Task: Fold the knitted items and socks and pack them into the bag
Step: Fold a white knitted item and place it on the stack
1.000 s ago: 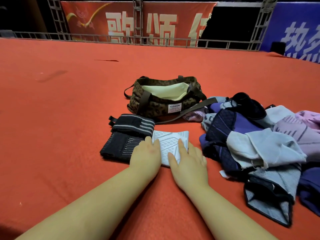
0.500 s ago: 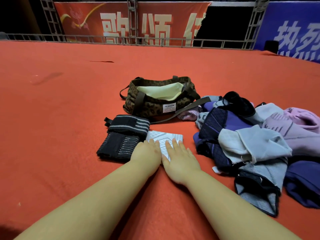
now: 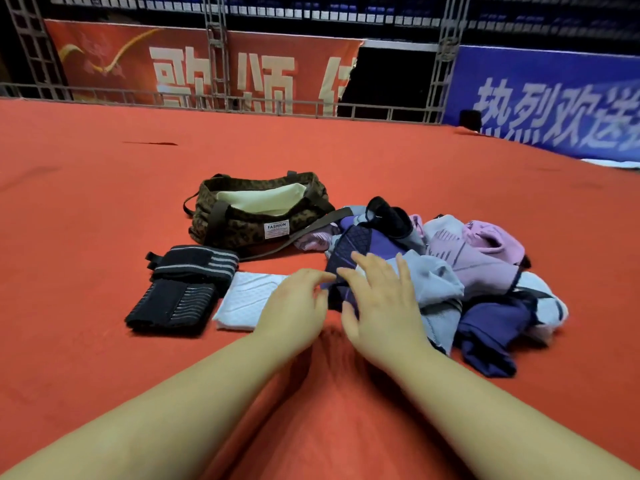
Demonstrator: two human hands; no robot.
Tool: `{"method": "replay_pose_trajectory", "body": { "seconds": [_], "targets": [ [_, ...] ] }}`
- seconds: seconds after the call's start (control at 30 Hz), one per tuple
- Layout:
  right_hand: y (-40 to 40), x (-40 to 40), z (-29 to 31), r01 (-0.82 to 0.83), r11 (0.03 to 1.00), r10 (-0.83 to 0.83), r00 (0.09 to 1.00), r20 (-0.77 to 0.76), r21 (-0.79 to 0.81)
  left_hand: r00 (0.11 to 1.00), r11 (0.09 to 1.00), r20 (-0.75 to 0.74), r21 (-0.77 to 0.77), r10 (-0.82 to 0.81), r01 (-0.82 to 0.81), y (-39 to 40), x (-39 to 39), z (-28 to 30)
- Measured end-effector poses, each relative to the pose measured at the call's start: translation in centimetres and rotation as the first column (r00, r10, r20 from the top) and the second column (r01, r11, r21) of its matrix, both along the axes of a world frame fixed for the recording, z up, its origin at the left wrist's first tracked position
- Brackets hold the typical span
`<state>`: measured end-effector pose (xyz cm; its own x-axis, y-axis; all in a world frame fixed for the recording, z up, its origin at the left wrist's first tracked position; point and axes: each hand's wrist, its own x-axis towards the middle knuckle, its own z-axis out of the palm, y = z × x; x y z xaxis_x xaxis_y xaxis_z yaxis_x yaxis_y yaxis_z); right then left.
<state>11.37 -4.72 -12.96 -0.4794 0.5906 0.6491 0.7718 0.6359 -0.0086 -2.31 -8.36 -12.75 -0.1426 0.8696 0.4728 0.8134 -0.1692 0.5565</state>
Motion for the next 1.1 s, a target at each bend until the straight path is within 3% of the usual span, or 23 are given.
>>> {"method": "replay_pose_trajectory", "body": {
  "seconds": [0.1,0.2,0.27,0.33,0.4,0.5,0.67,0.87,1.1],
  "targets": [
    [1.3,3.0,1.7,0.235,0.963,-0.248,0.965,-0.089,-0.131,0.985,0.999,0.173,-0.035,0.012,-0.006,1.1,3.0,1.0],
    [2.2,5.5,2.1,0.32,0.854,-0.374,0.926,-0.056,-0.41,0.983,0.998,0.183,-0.067,0.027,-0.015,2.1,4.3,0.7],
    [2.2,6.4,2.0,0.277,0.867,-0.346,0.933,-0.102,-0.415,0.96,0.988,0.279,-0.152,0.015,0.028,2.4,4.5,0.3],
    [1.8,6.7,1.9,0.234,0.902,-0.309,0.937,-0.163,-0.363,0.879,0.974,0.478,-0.198,0.001,0.106,2.6,4.6,0.2],
    [1.6,6.9,1.9,0.164,0.922,-0.274,0.916,-0.291,-0.351,0.841,0.972,0.541,-0.201,0.007,0.122,2.7,4.5,0.3],
    [0.8,7.2,2.4,0.015,0.922,-0.22,0.844,-0.489,-0.387,0.859,0.983,0.51,-0.133,-0.04,0.124,2.1,4.2,0.9],
    [-2.0,6.8,3.5,-0.162,0.926,-0.11,0.749,-0.653,-0.342,0.724,0.988,0.675,0.059,-0.142,0.14,-1.9,4.1,2.0],
    [-6.3,4.0,1.6,-0.237,0.897,0.006,0.851,-0.525,-0.373,0.569,0.998,0.821,0.061,-0.034,-0.028,-7.5,3.6,-0.1],
    [-9.2,1.5,-1.7,-0.109,0.922,-0.064,0.905,-0.421,-0.372,0.538,0.984,0.832,-0.049,0.135,-0.17,-10.5,1.4,-2.7]
  ]
}}
